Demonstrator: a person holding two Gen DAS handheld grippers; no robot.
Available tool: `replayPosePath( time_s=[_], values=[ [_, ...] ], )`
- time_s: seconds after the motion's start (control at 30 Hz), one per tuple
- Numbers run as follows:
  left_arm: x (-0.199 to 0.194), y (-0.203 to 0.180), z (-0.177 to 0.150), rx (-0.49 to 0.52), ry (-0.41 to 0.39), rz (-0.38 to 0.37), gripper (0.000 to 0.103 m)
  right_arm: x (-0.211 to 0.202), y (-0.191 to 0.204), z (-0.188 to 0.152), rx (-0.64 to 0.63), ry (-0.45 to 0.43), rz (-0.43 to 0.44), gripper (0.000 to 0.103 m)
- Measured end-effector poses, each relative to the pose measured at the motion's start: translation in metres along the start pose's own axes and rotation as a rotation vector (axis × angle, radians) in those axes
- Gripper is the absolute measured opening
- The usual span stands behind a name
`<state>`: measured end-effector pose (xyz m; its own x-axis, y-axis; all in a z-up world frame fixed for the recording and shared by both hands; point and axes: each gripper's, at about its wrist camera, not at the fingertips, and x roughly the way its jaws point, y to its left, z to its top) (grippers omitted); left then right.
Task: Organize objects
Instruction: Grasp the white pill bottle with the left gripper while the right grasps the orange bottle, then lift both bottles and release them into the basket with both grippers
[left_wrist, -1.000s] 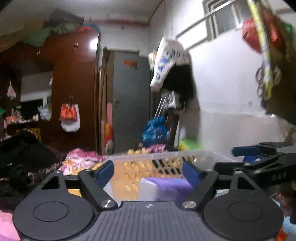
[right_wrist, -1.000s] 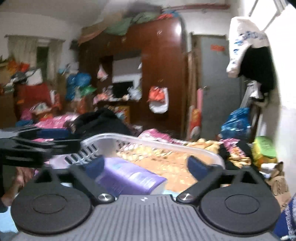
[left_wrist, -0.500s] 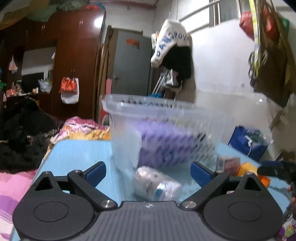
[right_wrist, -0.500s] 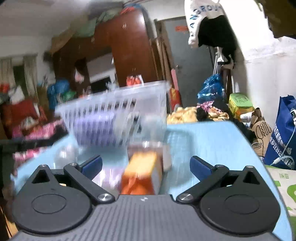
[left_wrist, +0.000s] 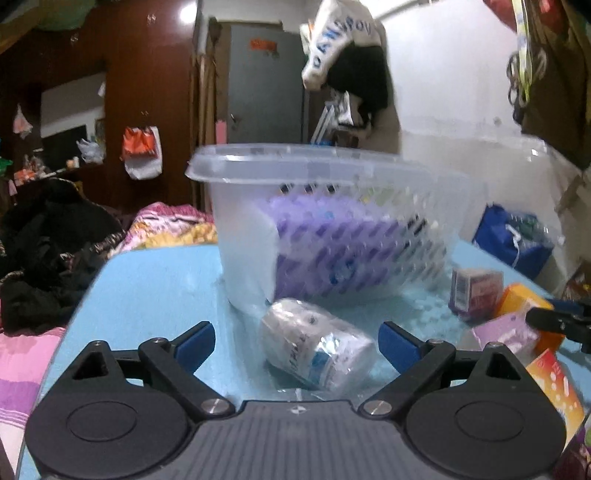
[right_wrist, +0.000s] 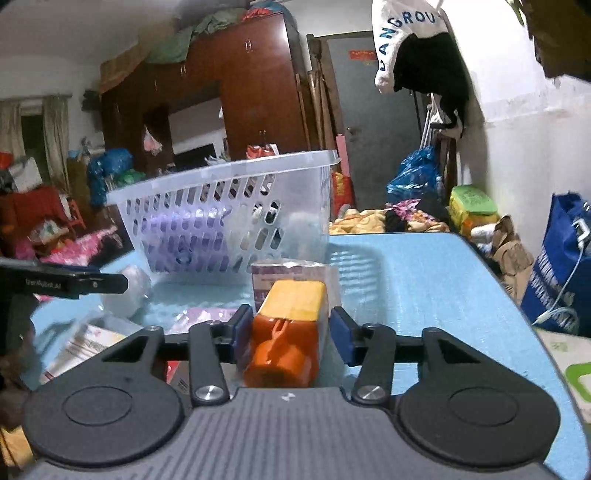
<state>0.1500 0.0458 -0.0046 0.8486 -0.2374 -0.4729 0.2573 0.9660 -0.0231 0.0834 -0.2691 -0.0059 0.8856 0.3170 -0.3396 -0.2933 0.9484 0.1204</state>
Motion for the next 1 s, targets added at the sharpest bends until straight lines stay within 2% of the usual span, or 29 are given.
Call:
replayPosePath(
  time_s=[0.17,0.2,0.27,0.3,0.57,0.77,1.0],
  values=[
    [0.010,-0.007,0.001,0.040,0.072,0.005,0.094,0.006,0.007,-0.004,-0.053,0.012,-0.033,0.045],
    [0.012,-0.008,0.001,0.044,0.088,0.002,0.090,0.005,0.006,-0.004,-0.053,0.012,-0.030,0.044],
    [0.017,-0.009,0.001,0.052,0.115,-0.013,0.073,0.005,0.004,-0.005,-0.052,0.010,-0.025,0.044],
    [0.017,-0.009,0.001,0.051,0.118,-0.012,0.072,0.005,0.003,-0.005,-0.053,0.009,-0.024,0.044],
    [-0.009,0.002,-0.003,-0.010,-0.040,-0.044,0.070,-0.007,0.002,-0.003,-0.067,-0.047,-0.016,0.044],
    [-0.028,-0.003,-0.009,0.021,-0.175,-0.064,0.070,-0.014,-0.003,0.001,-0.052,-0.082,-0.007,0.044],
    [-0.033,-0.007,-0.010,0.032,-0.227,-0.071,0.070,-0.017,-0.007,0.003,-0.038,-0.101,0.011,0.044]
  ],
)
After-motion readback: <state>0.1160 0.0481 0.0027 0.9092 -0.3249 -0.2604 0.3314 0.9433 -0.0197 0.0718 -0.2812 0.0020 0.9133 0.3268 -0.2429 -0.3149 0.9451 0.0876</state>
